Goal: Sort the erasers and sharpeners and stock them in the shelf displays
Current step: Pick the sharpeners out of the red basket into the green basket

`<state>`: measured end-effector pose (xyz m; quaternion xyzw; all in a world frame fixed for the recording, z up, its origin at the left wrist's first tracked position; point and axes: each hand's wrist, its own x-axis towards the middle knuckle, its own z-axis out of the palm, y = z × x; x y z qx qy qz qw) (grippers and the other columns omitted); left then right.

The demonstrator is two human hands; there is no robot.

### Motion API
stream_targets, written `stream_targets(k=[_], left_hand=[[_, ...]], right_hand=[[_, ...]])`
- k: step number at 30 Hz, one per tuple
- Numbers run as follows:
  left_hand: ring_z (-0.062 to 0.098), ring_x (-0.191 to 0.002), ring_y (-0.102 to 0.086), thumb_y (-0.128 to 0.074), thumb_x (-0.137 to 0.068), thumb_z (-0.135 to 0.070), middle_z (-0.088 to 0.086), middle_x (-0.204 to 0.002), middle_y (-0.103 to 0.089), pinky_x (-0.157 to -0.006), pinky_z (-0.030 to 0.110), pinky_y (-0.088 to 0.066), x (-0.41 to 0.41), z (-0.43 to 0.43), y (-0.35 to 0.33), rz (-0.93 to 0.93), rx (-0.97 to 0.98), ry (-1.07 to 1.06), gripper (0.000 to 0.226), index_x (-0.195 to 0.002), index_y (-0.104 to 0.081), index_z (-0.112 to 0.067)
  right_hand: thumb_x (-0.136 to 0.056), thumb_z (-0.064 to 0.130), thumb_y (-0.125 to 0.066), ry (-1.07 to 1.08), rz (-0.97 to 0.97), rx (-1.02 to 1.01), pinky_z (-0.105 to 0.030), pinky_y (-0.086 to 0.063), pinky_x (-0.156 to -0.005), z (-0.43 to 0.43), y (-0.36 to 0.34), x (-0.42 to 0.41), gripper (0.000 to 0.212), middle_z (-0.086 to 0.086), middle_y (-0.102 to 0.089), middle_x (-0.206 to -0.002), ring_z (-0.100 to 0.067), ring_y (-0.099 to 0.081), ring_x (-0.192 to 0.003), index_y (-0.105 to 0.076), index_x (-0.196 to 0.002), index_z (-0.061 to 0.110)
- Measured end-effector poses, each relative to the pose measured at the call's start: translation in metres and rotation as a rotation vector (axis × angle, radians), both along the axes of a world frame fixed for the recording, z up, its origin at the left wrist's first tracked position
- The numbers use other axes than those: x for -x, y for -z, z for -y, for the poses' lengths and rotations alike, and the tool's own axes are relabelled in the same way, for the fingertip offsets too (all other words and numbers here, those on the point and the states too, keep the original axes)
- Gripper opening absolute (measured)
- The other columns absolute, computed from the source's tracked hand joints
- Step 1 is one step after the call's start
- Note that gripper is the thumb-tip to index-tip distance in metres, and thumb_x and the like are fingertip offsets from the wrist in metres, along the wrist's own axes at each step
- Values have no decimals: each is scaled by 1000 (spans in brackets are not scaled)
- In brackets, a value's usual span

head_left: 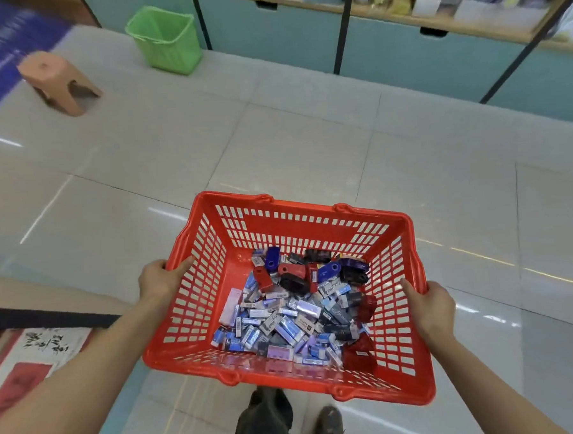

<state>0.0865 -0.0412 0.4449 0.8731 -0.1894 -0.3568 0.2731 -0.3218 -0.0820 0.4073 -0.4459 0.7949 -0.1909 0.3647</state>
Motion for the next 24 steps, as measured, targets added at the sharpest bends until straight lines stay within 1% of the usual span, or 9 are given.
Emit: stream_targets(k=[3,6,9,12,15,18,22,24], left_hand=[[28,-70,-66,-67,-84,-40,14,-92,-68,-78,42,-54,-31,35,-25,11,50,-67,43,-105,-59,-2],[25,-63,-61,-67,-85,-38,13,-86,-65,-74,38,-51,-68,83,-41,30,91,-108,43,-103,-60,0],[27,-65,-64,-67,-84,-41,14,-88,-68,-76,40,-54,-110,137,-55,22,111,-149,42,-101,-58,-4],[26,-65,-64,-65,-85,-42,12,-88,-66,-74,39,-52,-150,191,-72,36,137,-183,43,-104,-58,-4],[27,-67,-63,-64,-86,-42,11,-88,-64,-74,40,-51,-189,248,-90,59,141,-221,44,-107,-57,-3],[29,-68,-64,-65,-86,-42,13,-89,-66,-78,42,-53,-228,308,-97,73,156,-254,44,-105,-58,-4],[28,-65,-63,-67,-84,-40,14,-86,-67,-79,43,-54,-283,386,-97,72,156,-322,44,-104,-61,-1],[30,-65,-64,-67,-84,-41,14,-86,-67,-77,42,-54,-308,419,-100,69,150,-370,44,-102,-60,-1]], right_hand=[[-92,42,-54,-50,17,34,-35,-51,-74,60,-24,-37,42,-12,-68,-105,-22,-63,-69,-56,-115,7],[-91,44,-54,-91,14,66,-39,-54,-78,130,-41,-81,43,-11,-69,-105,-25,-67,-73,-57,-113,8],[-90,46,-54,-110,20,89,-41,-55,-79,197,-54,-126,45,-11,-68,-107,-26,-68,-75,-56,-115,9],[-91,45,-54,-133,9,109,-41,-54,-79,262,-72,-172,45,-12,-68,-106,-27,-67,-76,-56,-114,7],[-90,47,-54,-163,-3,133,-43,-54,-82,330,-90,-216,47,-12,-68,-107,-29,-68,-81,-56,-114,7],[-89,51,-53,-209,-5,140,-47,-55,-83,402,-99,-259,49,-11,-68,-108,-28,-68,-82,-55,-115,9],[-89,50,-54,-278,27,145,-44,-55,-82,507,-100,-322,47,-9,-68,-107,-26,-69,-79,-54,-114,10],[-89,49,-54,-332,34,140,-44,-56,-82,560,-105,-358,45,-9,-68,-108,-25,-69,-79,-54,-114,11]])
